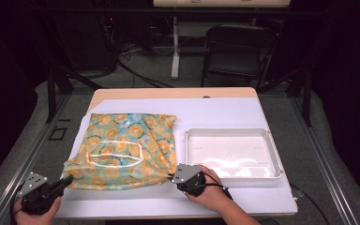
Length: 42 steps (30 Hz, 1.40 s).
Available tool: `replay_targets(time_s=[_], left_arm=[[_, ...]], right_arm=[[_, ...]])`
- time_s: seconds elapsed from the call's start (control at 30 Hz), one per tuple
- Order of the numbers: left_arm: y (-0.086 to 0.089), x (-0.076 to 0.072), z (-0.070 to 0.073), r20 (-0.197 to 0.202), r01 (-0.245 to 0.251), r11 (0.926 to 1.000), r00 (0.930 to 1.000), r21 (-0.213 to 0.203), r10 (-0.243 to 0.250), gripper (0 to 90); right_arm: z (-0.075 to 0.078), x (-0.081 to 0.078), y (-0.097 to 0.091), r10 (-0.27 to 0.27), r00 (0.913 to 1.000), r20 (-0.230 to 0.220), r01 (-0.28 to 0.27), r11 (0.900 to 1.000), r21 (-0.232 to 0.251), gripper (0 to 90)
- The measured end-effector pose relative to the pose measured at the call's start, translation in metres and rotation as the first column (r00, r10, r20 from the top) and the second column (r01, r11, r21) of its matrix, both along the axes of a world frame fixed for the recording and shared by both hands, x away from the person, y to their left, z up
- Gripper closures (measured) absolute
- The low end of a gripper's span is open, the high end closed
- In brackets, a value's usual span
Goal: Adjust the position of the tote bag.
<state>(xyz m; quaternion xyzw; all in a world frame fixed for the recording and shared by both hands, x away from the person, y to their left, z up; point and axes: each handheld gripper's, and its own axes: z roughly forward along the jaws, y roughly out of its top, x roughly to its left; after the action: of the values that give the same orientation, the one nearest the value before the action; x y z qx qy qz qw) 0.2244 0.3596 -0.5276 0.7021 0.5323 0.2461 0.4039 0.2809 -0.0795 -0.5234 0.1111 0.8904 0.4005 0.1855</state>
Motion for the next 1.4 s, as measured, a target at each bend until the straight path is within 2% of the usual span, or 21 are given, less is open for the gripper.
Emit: replay_targets(time_s=[0.23,0.27,0.53,0.77,0.93,1.27,1.4], left_arm=[[-0.002,0.002,0.007,0.024,0.003,0.9999,0.9997,0.013,-0.003,88.9],[-0.002,0.003,0.009,0.027,0.004,0.9999,0.9996,0.016,-0.005,88.9],[-0.005,0.01,0.022,0.051,0.02,0.999,0.9985,0.041,-0.022,88.9],[-0.007,0.017,0.035,0.07,0.029,0.9966,0.9969,0.077,-0.035,89.0],[-0.007,0.023,0.045,0.083,0.036,0.9945,0.9956,0.098,-0.045,89.0],[-0.006,0.028,0.061,0.114,0.042,0.994,0.992,0.1,-0.054,89.0],[-0.008,0.031,0.069,0.126,0.047,0.9924,0.9901,0.114,-0.061,89.0]], right_arm=[[0.008,0.003,-0.003,-0.006,1.0,-0.002,0.006,0.9995,0.032,90.0],[0.009,0.003,-0.003,-0.013,0.9999,-0.005,0.013,0.9987,0.049,90.0],[0.021,0.012,-0.006,-0.013,0.9997,-0.022,0.014,0.9987,0.049,90.0],[0.031,0.02,-0.007,-0.017,0.9998,-0.013,0.018,0.9975,0.068,90.0],[0.039,0.025,-0.006,-0.012,0.9999,0.0,0.012,0.9988,0.048,90.0],[0.062,0.03,-0.007,-0.01,0.9991,0.041,0.007,0.9984,0.057,90.0],[0.07,0.032,-0.008,-0.012,0.9985,0.053,0.009,0.9983,0.058,90.0]])
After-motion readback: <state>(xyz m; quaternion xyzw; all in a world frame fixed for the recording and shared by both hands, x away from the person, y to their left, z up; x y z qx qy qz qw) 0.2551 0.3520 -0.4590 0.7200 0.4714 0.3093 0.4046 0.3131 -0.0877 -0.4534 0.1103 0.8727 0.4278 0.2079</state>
